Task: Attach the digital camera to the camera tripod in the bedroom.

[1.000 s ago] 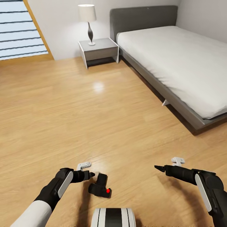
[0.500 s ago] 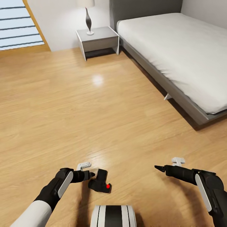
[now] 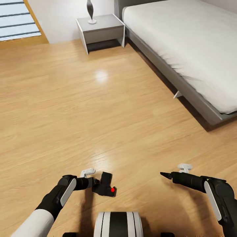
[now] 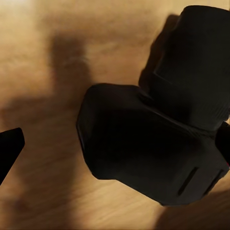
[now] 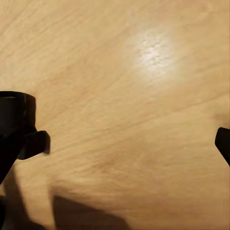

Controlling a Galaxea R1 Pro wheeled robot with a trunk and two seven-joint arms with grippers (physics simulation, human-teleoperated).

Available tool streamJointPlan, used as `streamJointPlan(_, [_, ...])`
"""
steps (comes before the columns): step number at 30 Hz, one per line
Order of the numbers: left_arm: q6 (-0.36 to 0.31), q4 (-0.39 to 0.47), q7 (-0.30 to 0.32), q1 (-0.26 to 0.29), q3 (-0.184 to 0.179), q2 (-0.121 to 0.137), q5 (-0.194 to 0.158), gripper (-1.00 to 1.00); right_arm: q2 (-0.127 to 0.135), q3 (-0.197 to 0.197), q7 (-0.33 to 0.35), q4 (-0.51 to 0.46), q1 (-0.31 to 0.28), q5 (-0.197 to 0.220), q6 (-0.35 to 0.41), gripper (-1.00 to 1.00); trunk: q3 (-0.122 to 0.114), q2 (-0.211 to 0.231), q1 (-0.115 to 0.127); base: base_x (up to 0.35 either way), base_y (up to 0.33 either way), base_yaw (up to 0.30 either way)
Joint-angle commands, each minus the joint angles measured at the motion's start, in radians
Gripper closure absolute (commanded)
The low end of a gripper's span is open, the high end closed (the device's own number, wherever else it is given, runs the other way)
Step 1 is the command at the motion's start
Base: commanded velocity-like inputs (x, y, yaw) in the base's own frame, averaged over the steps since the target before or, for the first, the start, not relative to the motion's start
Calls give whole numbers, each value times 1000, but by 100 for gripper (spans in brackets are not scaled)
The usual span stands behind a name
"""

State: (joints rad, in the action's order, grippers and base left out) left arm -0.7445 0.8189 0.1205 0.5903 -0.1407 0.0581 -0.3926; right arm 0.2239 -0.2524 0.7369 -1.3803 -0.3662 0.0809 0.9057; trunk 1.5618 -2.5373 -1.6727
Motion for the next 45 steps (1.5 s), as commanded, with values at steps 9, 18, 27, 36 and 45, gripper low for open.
streamJointPlan(9, [-12,12,6,0,-2,1,3,-100,-1,-1,4,0,0,8,7,-100,20,-1,-2,0,0,0])
streamJointPlan(18, [-19,34,7,0,-2,0,0,-100,-1,-1,5,0,0,8,7,-100,20,-1,-2,0,0,0])
streamJointPlan(27, [-21,48,7,0,-2,0,1,-100,-1,-1,6,0,0,8,7,-100,20,-1,-2,0,0,0])
streamJointPlan(36, [-21,52,0,0,-3,1,5,-100,-1,-2,6,0,0,8,7,-100,20,-1,-2,0,0,0])
streamJointPlan(45, [-8,130,3,0,-3,64,5,-100,-1,-1,4,0,0,7,7,-100,20,-1,-2,0,0,0])
